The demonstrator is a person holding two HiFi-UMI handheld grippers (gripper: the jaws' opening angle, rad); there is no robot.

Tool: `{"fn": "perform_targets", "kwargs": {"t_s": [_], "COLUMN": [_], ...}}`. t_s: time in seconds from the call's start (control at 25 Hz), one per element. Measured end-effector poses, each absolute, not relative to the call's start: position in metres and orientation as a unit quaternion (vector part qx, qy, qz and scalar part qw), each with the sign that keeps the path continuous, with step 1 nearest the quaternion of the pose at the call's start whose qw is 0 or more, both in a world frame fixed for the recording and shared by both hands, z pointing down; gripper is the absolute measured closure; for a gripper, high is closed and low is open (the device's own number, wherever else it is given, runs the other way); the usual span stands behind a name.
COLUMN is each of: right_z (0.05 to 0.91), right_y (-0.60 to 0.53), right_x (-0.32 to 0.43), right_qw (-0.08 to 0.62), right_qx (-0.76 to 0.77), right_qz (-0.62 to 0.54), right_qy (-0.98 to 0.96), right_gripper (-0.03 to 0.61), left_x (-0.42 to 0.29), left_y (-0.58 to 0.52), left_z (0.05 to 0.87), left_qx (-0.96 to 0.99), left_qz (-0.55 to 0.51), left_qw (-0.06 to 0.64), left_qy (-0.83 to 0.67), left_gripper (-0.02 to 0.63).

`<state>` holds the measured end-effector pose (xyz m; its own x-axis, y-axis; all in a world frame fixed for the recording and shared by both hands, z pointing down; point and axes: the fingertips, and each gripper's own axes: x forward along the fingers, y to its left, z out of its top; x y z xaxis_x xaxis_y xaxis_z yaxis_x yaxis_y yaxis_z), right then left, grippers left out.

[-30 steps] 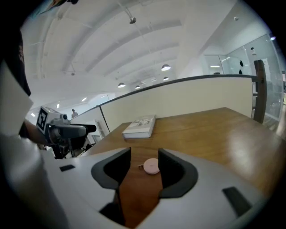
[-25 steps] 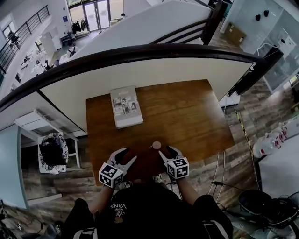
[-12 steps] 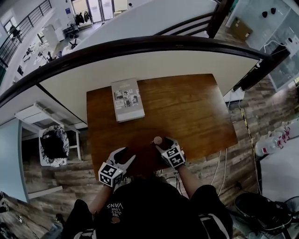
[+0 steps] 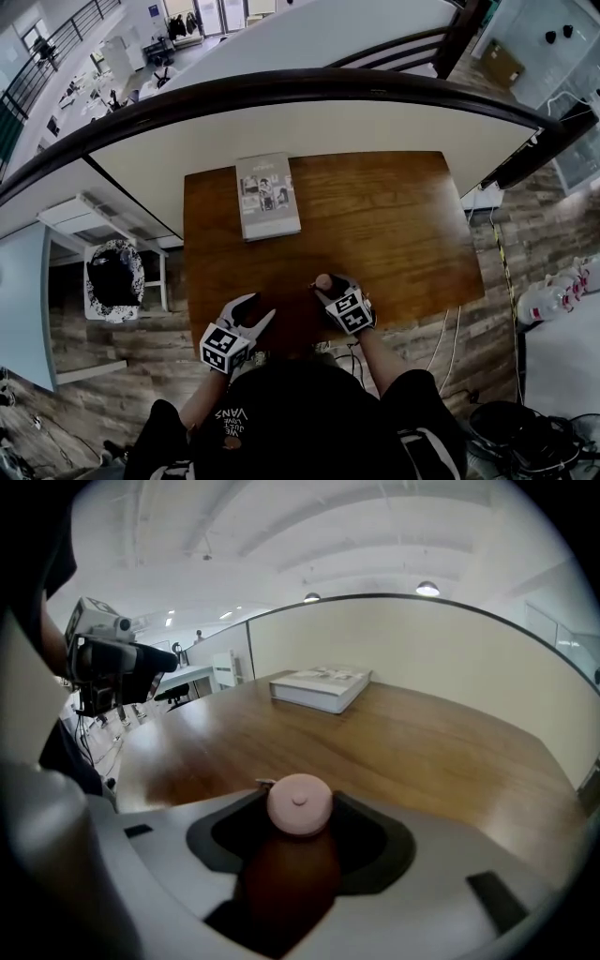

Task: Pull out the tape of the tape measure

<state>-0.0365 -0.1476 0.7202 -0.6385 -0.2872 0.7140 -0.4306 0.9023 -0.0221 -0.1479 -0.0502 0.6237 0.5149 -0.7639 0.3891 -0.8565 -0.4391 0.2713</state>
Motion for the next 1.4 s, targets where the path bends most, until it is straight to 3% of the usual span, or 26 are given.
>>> {"fn": "perform_targets", "kwargs": {"t_s": [0.4, 0.8, 1.4], "right_z": [0.706, 0.636, 0.579], "right_y": [-0.144, -0.134, -0.1], "right_x": [-0.039, -0.046, -0.034], "right_qw": [0.348, 0.27, 0.236], "right_qx": [0.222, 0.231, 0.228], "right_qz": [0.126, 0.129, 0.11], "right_qy": [-0.902, -0.926, -0.938], "right_gripper": [0.359, 0.359, 0.359], "left_x": [-0.137, -0.106, -0.054], "left_y": [-0.055, -0.078, -0.086], "left_z": [0.631, 0.627, 0.6], "left_qx": [0.865, 0.904, 0.948], "left_qz": [0.142, 0.187, 0.197], "left_qw": [0.198, 0.125, -0.017], "left_qy": [-0.44, -0.363, -0.25], "left_gripper": [0.413, 0.403, 0.405]}}
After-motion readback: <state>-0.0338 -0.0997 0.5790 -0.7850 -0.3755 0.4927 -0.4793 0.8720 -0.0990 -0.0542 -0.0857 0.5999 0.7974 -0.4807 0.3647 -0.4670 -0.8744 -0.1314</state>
